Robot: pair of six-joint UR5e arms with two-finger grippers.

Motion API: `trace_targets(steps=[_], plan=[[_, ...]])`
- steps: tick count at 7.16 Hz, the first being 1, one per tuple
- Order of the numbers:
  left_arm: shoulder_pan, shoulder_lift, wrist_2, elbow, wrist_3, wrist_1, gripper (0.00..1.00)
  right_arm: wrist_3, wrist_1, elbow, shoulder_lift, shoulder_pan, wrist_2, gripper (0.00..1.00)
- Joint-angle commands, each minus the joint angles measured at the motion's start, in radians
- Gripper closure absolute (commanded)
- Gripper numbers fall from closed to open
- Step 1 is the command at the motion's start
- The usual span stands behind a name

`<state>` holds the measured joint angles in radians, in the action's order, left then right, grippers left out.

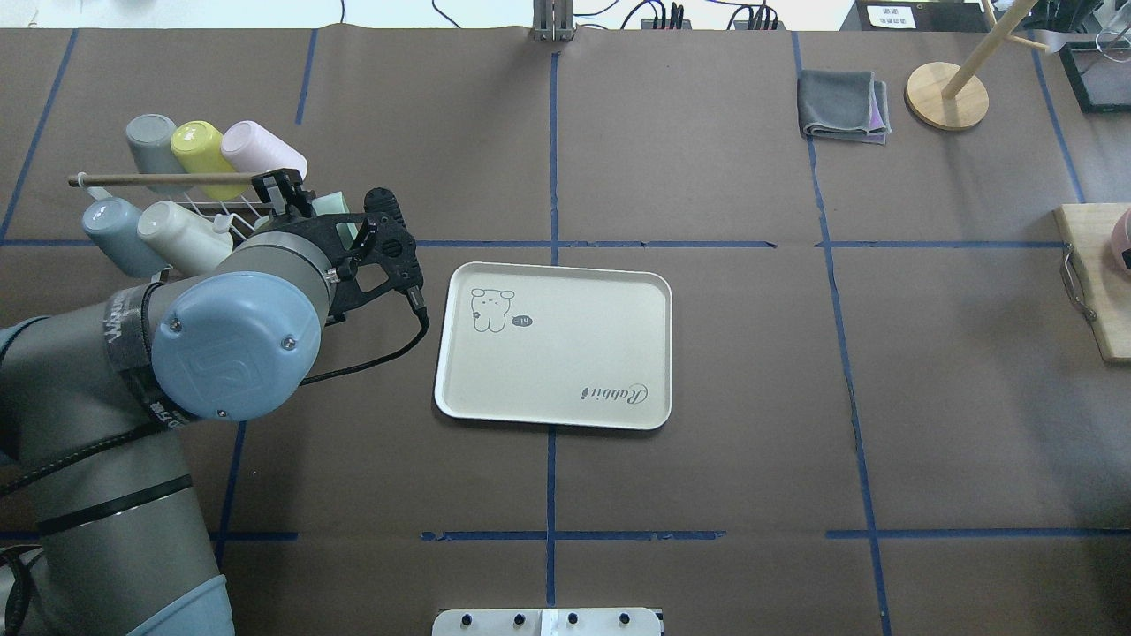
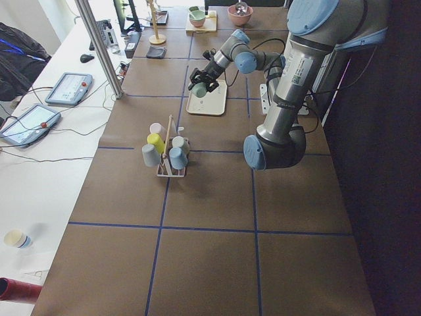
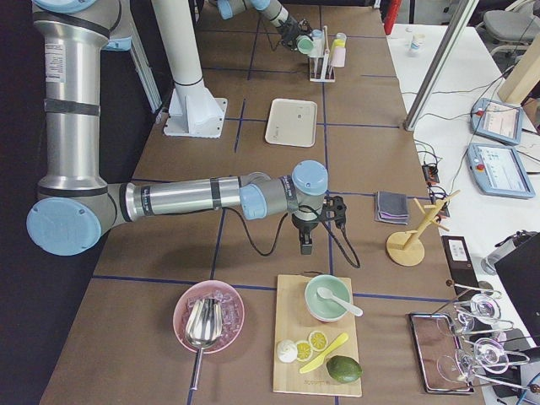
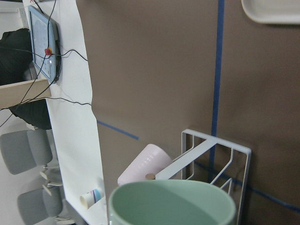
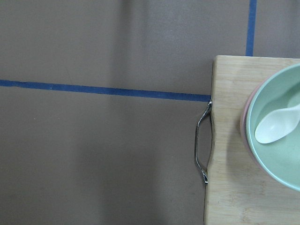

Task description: Pick up and place green cup on tray

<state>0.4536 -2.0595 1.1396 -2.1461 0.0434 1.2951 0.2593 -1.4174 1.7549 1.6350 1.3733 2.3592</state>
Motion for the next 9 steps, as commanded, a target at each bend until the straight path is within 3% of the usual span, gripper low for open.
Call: trace_targets(steps=[1,3,7,9], plan=[[-0.027,0.005,0.014,0.081,0.187,0.244,0.58,0.000,-0.002,0.000,0.000,0.003,0.000,0.00],[-0.055,0.007,0.008,0.202,0.336,0.500,0.59,-0.002,-0.002,0.000,0.000,0.010,0.000,0.00],[-0.087,0.016,0.005,0.259,0.571,0.724,0.64,-0.002,-0.003,-0.001,0.000,0.017,0.000,0.00],[-0.087,0.018,0.005,0.407,0.595,1.045,0.65,-0.002,-0.005,0.000,0.000,0.018,0.000,0.00]])
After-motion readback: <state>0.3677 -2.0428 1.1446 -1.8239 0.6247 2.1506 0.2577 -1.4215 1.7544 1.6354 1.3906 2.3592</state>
